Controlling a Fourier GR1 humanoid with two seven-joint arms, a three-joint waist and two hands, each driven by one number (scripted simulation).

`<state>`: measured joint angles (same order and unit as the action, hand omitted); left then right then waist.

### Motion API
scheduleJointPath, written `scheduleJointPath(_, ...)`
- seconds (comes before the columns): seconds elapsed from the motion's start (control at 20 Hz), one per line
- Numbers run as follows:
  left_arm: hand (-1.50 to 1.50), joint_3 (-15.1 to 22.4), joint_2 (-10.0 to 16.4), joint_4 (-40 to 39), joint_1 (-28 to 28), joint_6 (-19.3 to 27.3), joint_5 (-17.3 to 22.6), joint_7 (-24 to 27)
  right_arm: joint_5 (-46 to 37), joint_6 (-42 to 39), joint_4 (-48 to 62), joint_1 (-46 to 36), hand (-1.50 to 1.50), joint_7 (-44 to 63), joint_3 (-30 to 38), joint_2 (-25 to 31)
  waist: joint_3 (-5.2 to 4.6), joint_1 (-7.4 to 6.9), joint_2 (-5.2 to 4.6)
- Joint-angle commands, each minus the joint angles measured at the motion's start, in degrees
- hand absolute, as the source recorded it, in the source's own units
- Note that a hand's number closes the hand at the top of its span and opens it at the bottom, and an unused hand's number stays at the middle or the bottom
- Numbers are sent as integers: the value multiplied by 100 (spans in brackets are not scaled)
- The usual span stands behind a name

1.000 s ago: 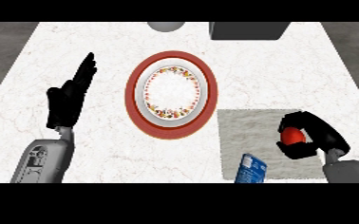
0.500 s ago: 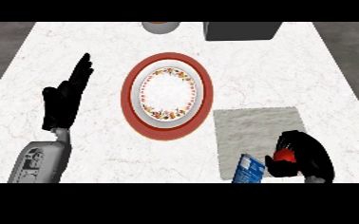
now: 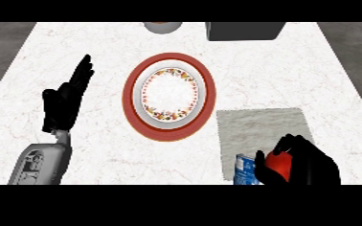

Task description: Pick the tomato from the placemat and place it in the plate

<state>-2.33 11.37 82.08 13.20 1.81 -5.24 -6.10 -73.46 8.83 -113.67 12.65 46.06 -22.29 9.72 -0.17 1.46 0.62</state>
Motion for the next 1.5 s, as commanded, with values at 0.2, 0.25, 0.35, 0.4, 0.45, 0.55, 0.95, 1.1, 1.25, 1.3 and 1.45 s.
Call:
scheduleJointPath(0.2, 0, 8, 12, -53, 280, -65, -15, -159, -1416, -337, -1067, -791, 150, 190, -1266, -461, 10, -132, -50)
scheduleJointPath(0.25, 0, 38, -68, -27, -63, -111, 26, 115, -1464, -417, -1001, -889, 150, 232, -1358, -596, 11, -157, -53)
scheduleJointPath(0.35, 0, -43, 12, -216, 297, -185, 45, 27, -1257, -483, -349, -1400, 150, 379, -1479, -945, 15, -162, -68)
scheduleJointPath(0.4, 0, 176, -66, 560, -245, -190, 19, -161, -827, -680, -288, -1839, 150, 483, -1158, -951, 17, -240, -59)
scheduleJointPath(0.45, 0, 276, -294, 276, 5, 124, -203, -161, -753, -285, 211, -2165, 150, 807, -1352, -956, 17, -232, -73)
scheduleJointPath(0.55, 0, 178, -194, 27, 181, -18, -138, -116, -371, -482, 474, -2778, 150, 1294, -1444, -962, 15, -217, -80)
scheduleJointPath(0.95, 0, -2, -53, 14, 326, -188, -24, -210, 1026, 734, 2780, -4671, 150, 1629, -1160, -970, 17, -299, -89)
scheduleJointPath(1.1, 0, 304, -348, -55, 67, 0, -286, 229, 1446, 1262, 3939, -5353, 150, 1580, -1169, -971, 15, -393, -108)
scheduleJointPath(1.25, 0, 29, -40, 71, 241, -243, -56, -16, 1510, 972, 4758, -5671, 150, 1648, -1265, -971, 15, -379, -93)
scheduleJointPath(1.3, 0, -15, -151, -331, 498, -90, -121, 77, 1786, 927, 5125, -5874, 150, 1419, -1193, -971, 14, -365, -120)
scheduleJointPath(1.45, 0, 166, -321, -332, 442, -69, -193, 156, 2099, 1277, 5966, -6001, 150, 1470, -1380, -971, 15, -424, -134)
